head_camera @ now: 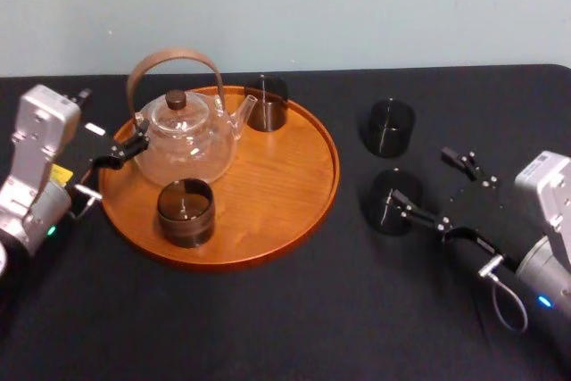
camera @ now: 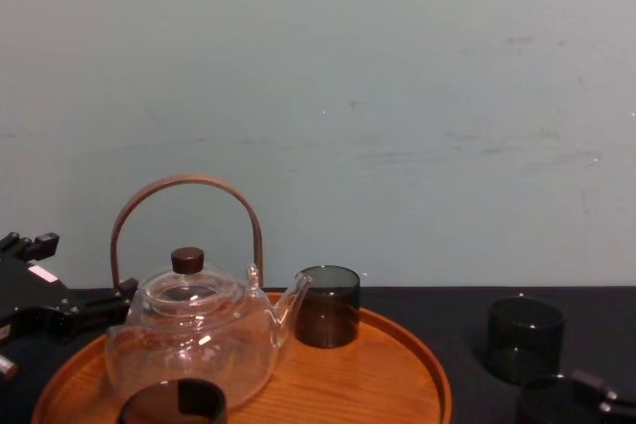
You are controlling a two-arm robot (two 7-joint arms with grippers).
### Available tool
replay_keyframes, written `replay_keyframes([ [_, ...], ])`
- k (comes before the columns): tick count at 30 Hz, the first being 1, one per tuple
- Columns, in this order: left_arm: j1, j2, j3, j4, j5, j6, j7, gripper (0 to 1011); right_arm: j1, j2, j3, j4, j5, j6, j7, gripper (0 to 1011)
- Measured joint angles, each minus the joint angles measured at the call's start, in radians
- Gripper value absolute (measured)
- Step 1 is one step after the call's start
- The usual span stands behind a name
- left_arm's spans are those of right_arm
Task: Pick up the glass from the table and place it on the tray.
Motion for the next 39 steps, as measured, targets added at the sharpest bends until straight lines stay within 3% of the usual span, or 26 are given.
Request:
replay_keyframes([
  [15, 0.0, 0.0, 0.0, 0.0, 0.0, 0.0, 0.0, 1010, -0.005, -0.039, 0.011, 0.033, -0.009, 0.0, 0.039, 1002],
  [39, 0.0, 0.0, 0.0, 0.0, 0.0, 0.0, 0.0, 1010, 0.02, -0.115, 0.038, 0.142, -0.024, 0.003, 0.105, 1002],
])
